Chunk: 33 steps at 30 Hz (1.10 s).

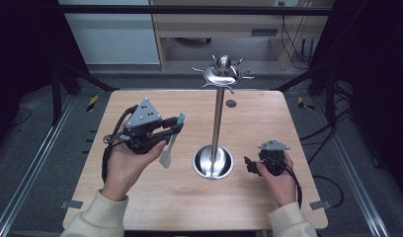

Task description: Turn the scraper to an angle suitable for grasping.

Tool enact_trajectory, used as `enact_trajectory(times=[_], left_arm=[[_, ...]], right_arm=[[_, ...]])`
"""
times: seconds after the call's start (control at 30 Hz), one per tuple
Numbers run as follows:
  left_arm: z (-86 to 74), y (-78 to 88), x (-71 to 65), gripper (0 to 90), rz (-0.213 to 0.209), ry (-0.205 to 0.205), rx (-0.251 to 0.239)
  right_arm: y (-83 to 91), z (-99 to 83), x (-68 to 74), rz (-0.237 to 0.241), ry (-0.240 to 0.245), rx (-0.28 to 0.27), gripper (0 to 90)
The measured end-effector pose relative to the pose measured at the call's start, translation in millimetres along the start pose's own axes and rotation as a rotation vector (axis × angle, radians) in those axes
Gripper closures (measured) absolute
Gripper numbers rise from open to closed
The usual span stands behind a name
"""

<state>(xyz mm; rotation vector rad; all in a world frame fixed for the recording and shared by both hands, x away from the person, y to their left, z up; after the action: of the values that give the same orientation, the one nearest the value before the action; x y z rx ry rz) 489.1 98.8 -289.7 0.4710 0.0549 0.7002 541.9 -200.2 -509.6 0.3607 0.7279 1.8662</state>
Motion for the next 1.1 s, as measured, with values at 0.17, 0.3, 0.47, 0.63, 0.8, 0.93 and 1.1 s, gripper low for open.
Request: enact_trajectory(times=[0.17, 0.3, 0.47, 0.63, 0.8, 0.93, 1.1], left_arm=[[3.2, 0.6, -2.5, 73.8, -0.009, 0.004, -0.010], [7.8, 0.2, -3.2, 73.8, -0.015, 0.009, -0.025], [11.4, -0.2, -5.7, 73.8, -0.016, 0.000, -0.031], [17.4, 3.1, -7.1, 73.8, -0.014, 0.000, -0.042], [22.3, 5.8, -8.6, 73.8, -0.015, -0.005, -0.050], [24.1, 7.1, -10.8, 73.8, -0.021, -0.002, -0.055], [30.9, 9.5, -11.4, 73.8, -0.032, 0.009, -0.082]], right_arm=[[0.1, 0.3, -0.4, -0.005, -0.005, -0.001, 15.3], [0.3, 0.4, 0.5, -0.005, -0.001, -0.003, 16.1], [-0.4, -0.2, 1.1, -0.004, 0.000, 0.005, 16.3], [0.4, -0.1, 1.4, 0.000, -0.001, 0.004, 15.5], [-2.2, -2.2, 0.8, -0.001, -0.015, 0.026, 14.4], [-2.0, -2.2, 0.7, -0.003, -0.006, 0.024, 14.5], [-1.0, -2.2, -0.1, -0.003, -0.018, 0.022, 14.5]])
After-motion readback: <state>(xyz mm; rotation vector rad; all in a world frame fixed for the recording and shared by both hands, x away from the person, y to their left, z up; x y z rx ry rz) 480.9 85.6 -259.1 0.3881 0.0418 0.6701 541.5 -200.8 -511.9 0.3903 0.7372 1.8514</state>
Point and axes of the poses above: each handheld gripper's, and its own axes: y roughly backward along the jaws, z roughly out of its top, x roughly to its left, the point moved 7 cm from there along -y, roughly forward along the jaws, and after that the axes turned 1 degree about x, right-handed, at the moved point
